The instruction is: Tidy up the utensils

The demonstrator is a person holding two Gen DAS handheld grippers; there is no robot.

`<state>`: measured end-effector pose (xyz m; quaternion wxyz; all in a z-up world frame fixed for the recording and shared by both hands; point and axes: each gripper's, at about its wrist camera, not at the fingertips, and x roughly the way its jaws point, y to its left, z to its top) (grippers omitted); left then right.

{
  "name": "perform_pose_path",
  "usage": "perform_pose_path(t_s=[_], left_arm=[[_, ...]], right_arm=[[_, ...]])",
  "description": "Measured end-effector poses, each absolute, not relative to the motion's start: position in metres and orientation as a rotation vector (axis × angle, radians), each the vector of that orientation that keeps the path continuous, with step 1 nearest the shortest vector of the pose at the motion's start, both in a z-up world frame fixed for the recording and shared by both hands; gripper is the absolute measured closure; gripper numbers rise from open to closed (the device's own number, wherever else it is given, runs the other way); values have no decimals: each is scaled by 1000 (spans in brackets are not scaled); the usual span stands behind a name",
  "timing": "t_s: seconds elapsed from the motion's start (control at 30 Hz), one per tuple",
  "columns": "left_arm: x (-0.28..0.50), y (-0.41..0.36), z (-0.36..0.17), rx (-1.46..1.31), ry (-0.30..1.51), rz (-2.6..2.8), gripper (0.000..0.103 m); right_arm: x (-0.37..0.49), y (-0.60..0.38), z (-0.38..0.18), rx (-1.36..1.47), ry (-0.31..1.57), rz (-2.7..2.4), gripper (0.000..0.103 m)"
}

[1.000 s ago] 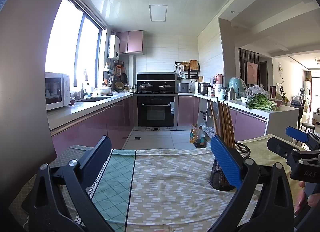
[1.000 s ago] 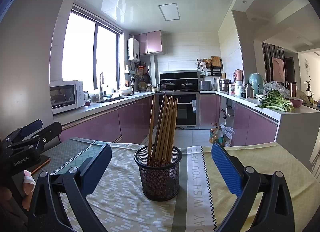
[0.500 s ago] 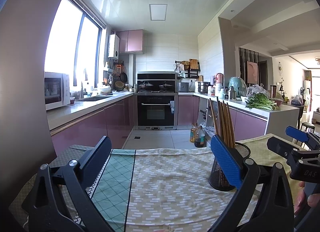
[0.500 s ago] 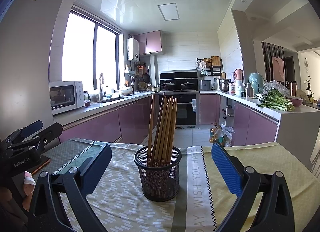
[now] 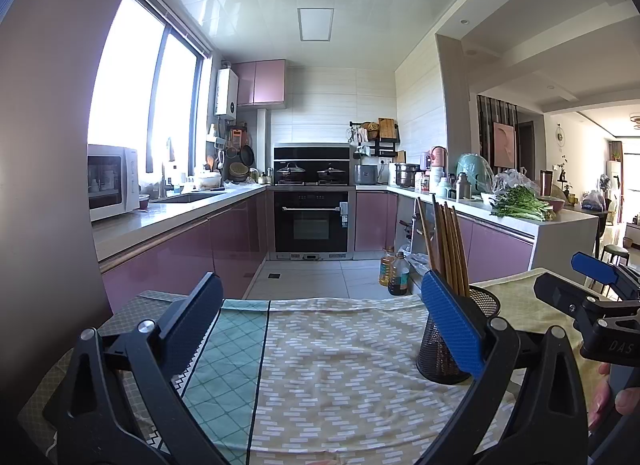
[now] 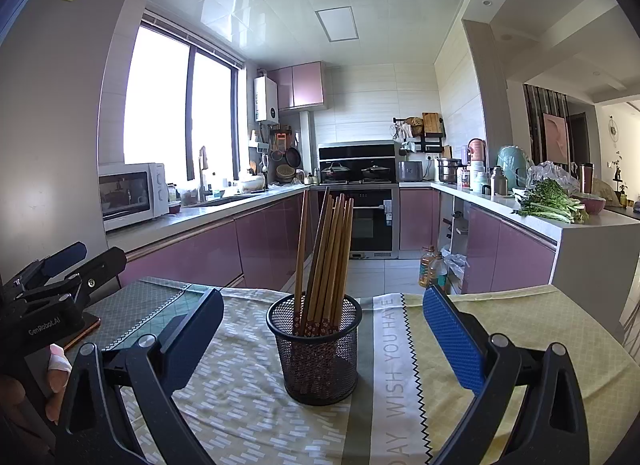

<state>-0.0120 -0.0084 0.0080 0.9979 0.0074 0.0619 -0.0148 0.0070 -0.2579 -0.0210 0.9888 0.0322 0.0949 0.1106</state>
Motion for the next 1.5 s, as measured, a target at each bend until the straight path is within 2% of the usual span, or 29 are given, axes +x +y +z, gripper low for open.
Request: perform_pose_path(t_s=[1.5], left_arm=[[-11, -9, 8, 16, 124, -33, 6]], right_arm=[[6, -257, -18, 77, 183, 215, 6]])
